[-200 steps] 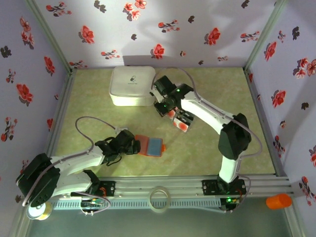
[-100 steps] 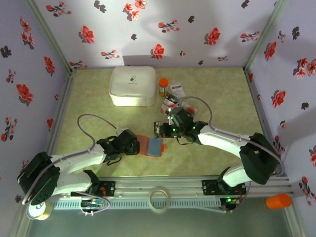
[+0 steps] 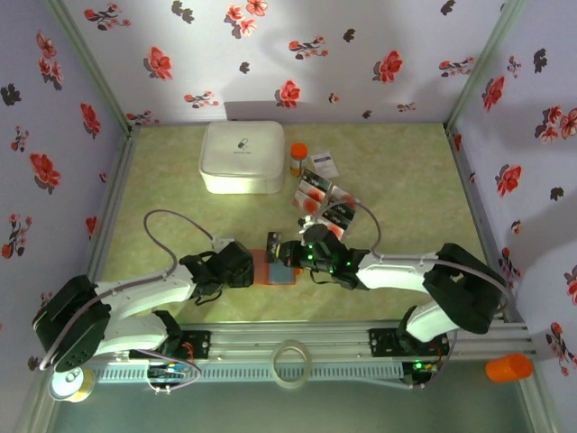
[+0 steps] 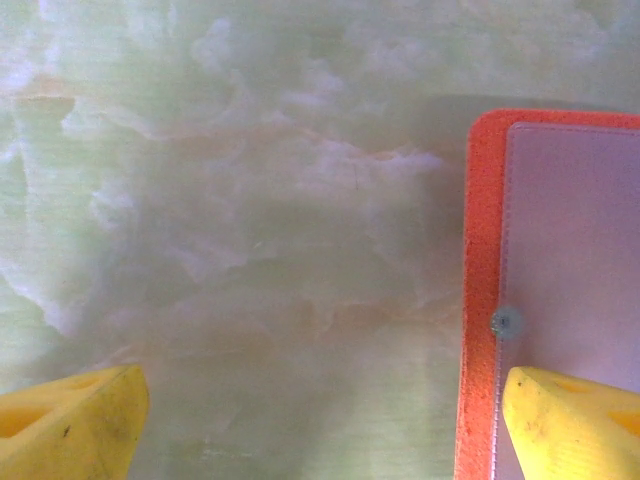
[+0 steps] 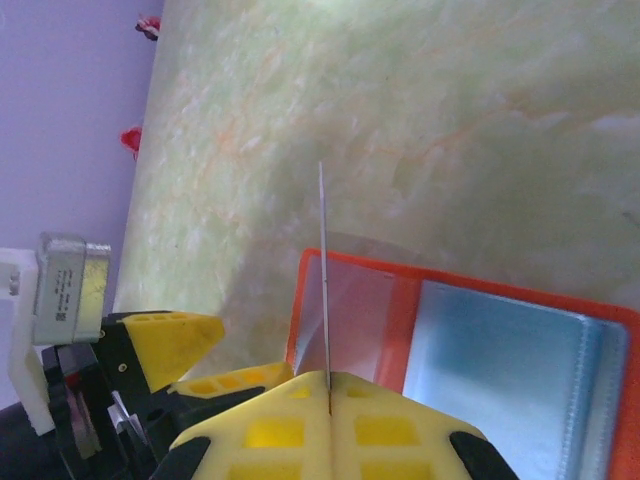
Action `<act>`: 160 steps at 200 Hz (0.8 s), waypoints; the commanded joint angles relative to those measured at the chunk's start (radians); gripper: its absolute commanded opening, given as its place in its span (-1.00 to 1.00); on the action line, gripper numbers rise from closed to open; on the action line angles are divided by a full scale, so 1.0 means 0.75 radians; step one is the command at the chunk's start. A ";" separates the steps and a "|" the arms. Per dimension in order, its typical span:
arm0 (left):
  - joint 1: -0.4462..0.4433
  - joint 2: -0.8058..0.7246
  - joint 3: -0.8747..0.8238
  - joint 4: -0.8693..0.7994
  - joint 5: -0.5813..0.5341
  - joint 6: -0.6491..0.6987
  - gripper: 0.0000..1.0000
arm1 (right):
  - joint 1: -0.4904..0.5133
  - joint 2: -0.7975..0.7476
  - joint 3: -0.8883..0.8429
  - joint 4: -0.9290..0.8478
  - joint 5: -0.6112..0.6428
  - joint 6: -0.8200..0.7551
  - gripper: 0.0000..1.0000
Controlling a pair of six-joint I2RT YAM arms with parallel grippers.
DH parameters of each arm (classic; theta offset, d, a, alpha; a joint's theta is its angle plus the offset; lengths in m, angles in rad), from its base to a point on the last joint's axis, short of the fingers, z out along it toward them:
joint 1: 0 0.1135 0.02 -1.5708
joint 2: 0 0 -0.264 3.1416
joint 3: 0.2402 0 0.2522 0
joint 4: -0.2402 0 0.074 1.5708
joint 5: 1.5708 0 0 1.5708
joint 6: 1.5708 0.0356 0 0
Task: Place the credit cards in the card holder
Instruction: Insert the credit card into the card slot.
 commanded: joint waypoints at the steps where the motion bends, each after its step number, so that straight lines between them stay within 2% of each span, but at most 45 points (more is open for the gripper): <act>1: -0.009 0.010 0.017 -0.051 -0.063 -0.038 0.83 | 0.036 0.053 -0.041 0.152 0.088 0.060 -1.00; 69: -0.009 0.038 0.028 -0.058 -0.079 -0.051 0.84 | 0.068 0.101 -0.124 0.289 0.150 0.094 -1.00; 160: -0.009 0.063 0.028 -0.045 -0.077 -0.045 0.84 | 0.082 0.149 -0.165 0.379 0.147 0.132 -1.00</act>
